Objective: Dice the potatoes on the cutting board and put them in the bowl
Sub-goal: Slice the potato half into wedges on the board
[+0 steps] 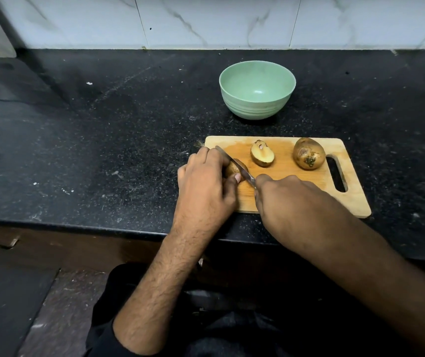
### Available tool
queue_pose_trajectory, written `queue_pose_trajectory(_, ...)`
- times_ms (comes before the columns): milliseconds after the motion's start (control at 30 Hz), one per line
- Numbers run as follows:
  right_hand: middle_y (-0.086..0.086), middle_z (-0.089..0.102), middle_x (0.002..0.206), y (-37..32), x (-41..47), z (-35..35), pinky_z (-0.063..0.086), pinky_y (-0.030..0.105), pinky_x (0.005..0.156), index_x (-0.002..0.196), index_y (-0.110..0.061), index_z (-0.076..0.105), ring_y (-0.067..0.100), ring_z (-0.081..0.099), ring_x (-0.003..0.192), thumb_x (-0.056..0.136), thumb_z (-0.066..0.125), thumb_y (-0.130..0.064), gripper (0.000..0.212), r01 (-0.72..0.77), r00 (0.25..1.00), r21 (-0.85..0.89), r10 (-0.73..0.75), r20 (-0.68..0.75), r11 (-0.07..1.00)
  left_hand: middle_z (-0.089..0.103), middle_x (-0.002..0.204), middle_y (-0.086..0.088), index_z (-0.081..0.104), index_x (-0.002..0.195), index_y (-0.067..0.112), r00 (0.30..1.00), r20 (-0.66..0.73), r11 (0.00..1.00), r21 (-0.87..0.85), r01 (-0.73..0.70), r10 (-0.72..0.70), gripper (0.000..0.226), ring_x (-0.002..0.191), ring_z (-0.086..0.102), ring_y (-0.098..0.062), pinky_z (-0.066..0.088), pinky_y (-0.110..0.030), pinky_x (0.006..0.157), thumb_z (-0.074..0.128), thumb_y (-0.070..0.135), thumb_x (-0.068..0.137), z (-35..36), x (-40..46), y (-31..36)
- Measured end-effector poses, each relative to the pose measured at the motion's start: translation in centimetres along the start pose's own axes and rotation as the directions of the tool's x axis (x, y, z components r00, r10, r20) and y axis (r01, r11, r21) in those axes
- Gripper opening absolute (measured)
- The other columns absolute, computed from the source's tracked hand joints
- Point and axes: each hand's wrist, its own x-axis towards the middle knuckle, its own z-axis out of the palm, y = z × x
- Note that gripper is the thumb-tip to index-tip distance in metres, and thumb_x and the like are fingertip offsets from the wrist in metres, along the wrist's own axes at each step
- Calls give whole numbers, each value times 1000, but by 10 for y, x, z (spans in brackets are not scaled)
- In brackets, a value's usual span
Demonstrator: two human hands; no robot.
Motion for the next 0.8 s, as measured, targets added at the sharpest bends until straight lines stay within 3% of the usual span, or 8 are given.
queue_pose_trajectory(100,1,35,76,-1,5,0,38,35,64,135,-21,42,24,44,81,105,42,-22,30,-1,999,6,1,35,1000,45,97,11,52,98,24,1000,-8,1000,-5,14,-14,21,99,44,-14,23,-29,83,69,29,87,1,-1,0)
queue_pose_trajectory(233,0,44,79,12,-6,8,36,33,54,134,-25,39,15,44,67,106,38,-25,28,31,998,13,-32,46,999,46,99,11,55,101,22,999,-19,999,-19,26,-26,21,101,45,-14,24,-29,86,69,30,88,2,-3,1)
queue_pose_trajectory(367,-3,50,78,31,-36,18,40,33,55,120,-29,41,11,47,63,107,25,-40,23,33,999,31,-33,3,999,47,100,11,56,104,22,999,-10,999,-31,39,-39,21,102,45,-12,27,-30,90,67,33,89,1,-3,0)
queue_pose_trajectory(533,-4,53,78,47,-49,9,34,27,52,99,-38,41,9,49,63,106,27,-43,16,38,998,76,-42,47,996,48,99,13,56,102,25,999,-20,998,-48,33,-34,21,101,46,-11,32,-34,91,68,35,88,1,-3,0)
queue_pose_trajectory(700,-5,57,80,56,-59,-3,42,27,58,92,-33,48,9,56,69,105,30,-43,25,9,995,100,-19,103,995,48,100,13,50,100,29,999,-14,998,-49,36,-37,21,100,45,-9,31,-34,92,66,36,88,-1,-4,3)
queue_pose_trajectory(800,-6,57,79,56,-62,-7,40,25,57,79,-36,41,7,55,69,104,29,-46,30,28,995,52,-33,98,998,49,101,11,50,103,26,999,-19,999,-24,33,-34,24,101,46,-10,30,-35,92,63,40,89,-2,-5,5)
